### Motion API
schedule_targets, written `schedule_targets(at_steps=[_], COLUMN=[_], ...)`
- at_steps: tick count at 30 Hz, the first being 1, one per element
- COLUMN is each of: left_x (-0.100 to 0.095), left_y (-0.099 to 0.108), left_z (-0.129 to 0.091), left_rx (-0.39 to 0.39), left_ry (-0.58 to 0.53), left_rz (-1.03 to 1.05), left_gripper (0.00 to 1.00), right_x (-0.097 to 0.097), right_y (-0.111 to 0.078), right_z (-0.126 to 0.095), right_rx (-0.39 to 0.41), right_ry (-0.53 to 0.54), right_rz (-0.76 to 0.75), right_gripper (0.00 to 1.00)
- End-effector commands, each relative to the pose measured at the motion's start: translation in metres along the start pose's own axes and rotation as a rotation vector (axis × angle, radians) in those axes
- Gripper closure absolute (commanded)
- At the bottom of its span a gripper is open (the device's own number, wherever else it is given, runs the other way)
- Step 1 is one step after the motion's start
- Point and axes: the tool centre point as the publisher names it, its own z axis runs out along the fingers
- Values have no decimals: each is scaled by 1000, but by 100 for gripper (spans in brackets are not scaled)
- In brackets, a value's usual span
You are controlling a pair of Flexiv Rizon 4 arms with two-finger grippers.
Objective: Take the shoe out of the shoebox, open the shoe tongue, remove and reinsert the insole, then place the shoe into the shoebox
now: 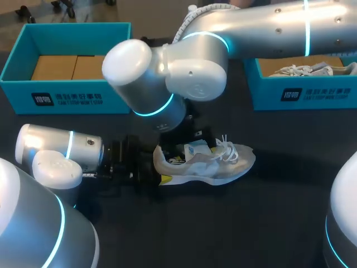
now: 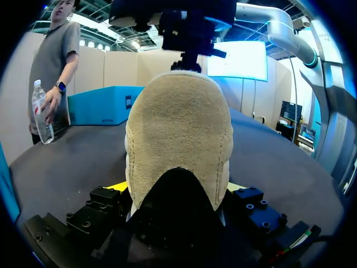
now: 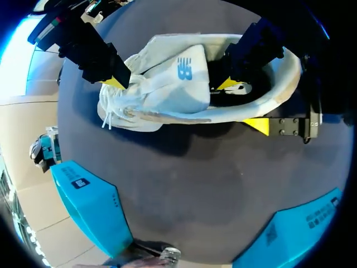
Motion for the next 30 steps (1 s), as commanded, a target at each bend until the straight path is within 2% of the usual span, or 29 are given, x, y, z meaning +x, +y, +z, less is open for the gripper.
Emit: schedule_targets(at_steps=[1, 6, 10, 16, 17, 18, 19, 21, 27, 30], left_x=[1, 1, 1, 1, 1, 1, 1, 1, 1, 1], left_y=[0, 0, 0, 0, 0, 0, 0, 0, 0, 0], left_z=[2, 2, 2, 2, 2, 2, 2, 2, 2, 2], left_rx=[-3, -3, -3, -3, -3, -3, -3, -3, -3, -3], left_ry=[2, 2, 2, 2, 2, 2, 2, 2, 2, 2], left_rz=[0, 0, 0, 0, 0, 0, 0, 0, 0, 0], left_gripper=[100, 100, 100, 100, 100, 100, 100, 100, 100, 100], right_x=[4, -8, -21, -31, -32, -33, -33, -35, -37, -37], right_y=[0, 0, 0, 0, 0, 1, 1, 1, 2, 2], right_z=[3, 3, -4, -18, -18, -20, -21, -22, -27, -31], right_rx=[-8, 5, 7, 4, 3, 1, -3, -10, 14, 47], right_ry=[-46, -101, -128, -146, -147, -147, -145, -126, -69, -33], right_rz=[10, 22, 23, 33, 35, 37, 39, 46, 48, 42], right_gripper=[0, 0, 0, 0, 11, 34, 50, 65, 86, 84])
